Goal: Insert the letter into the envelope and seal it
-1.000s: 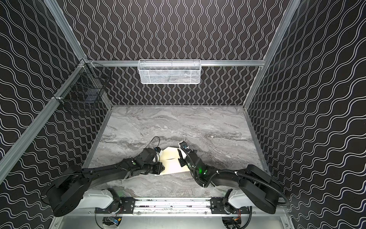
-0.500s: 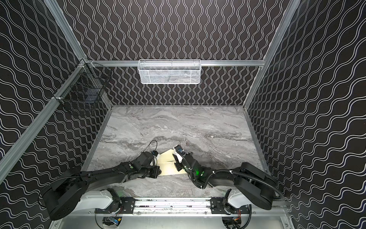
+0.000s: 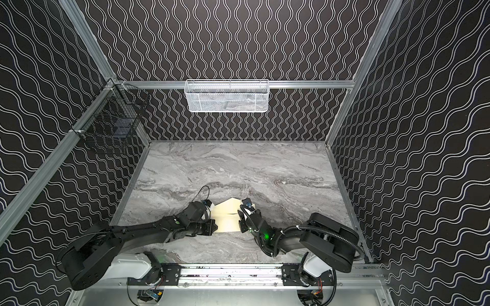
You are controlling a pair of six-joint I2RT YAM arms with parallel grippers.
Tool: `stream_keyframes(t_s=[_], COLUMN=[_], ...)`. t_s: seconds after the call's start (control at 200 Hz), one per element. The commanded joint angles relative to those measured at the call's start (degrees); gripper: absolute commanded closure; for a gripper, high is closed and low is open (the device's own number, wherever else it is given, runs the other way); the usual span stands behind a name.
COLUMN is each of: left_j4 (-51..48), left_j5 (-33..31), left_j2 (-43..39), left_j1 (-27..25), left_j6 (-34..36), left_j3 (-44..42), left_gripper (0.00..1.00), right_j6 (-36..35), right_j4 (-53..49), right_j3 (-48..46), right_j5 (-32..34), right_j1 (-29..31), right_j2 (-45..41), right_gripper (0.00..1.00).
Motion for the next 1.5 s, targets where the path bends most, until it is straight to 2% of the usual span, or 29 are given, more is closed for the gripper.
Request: stream_keyframes(t_s=[0.0, 0.26, 0.435, 0.535, 0.606, 0.666, 0.826, 0.951, 1.111, 1.251, 1.491], left_j4=[-7.33, -7.52, -6.75, -5.96, -6.04, -5.66, -5.31, -5.51, -5.92, -6.30, -6.17], left_j5=[-2.80, -2.68, -2.13, -1.43, -1.26, -0.93, -0.76, -0.90, -1.27, -1.61, -1.69], left_j2=[2.06, 2.23, 2.90, 3.47, 3.77, 3.72, 4.13, 3.79, 2.84, 2.60, 2.57], left_j1=[0.44, 0.53, 0.53, 0.53, 0.53, 0.53, 0.48, 0.53, 0.53, 0.53, 0.53], left_j6=[-0.32, -0.52, -0.31, -0.12, -0.07, 0.04, -0.26, -0.42, -0.67, -0.76, -0.82], left_j3=[0.03, 0.00, -0.01, -0.01, 0.17, 0.00, -0.10, -0.19, -0.44, -0.45, -0.45], left_gripper=[0.95, 0.96, 0.96, 0.97, 0.97, 0.97, 0.97, 0.98, 0.98, 0.97, 1.00], right_j6=[1.29, 5.10, 3.01, -3.13, -4.17, -4.87, -5.97, -6.28, -5.33, -4.84, -5.15], right_j4=[-5.10, -8.89, -9.06, -9.17, -10.65, -8.06, -1.12, 3.27, 3.19, 3.24, 2.30], right_j3=[-0.76, -1.39, -1.28, 0.34, 1.89, 2.36, 6.85, 9.97, 11.66, 10.61, 6.26], right_j5=[7.91, 11.48, 10.44, 3.88, -1.42, -2.46, -3.60, -4.73, -5.81, -2.92, -0.41], right_j1=[-1.80, -5.74, -7.38, -7.28, -5.67, -2.79, 4.00, 6.60, 7.29, 7.10, 3.57], right_j2=[-0.71, -2.03, -4.62, -7.33, -9.39, -9.42, -2.78, 3.58, 8.69, 11.24, 8.13], right_gripper=[1.00, 1.00, 1.00, 1.00, 1.00, 1.00, 1.00, 1.00, 1.00, 1.00, 1.00])
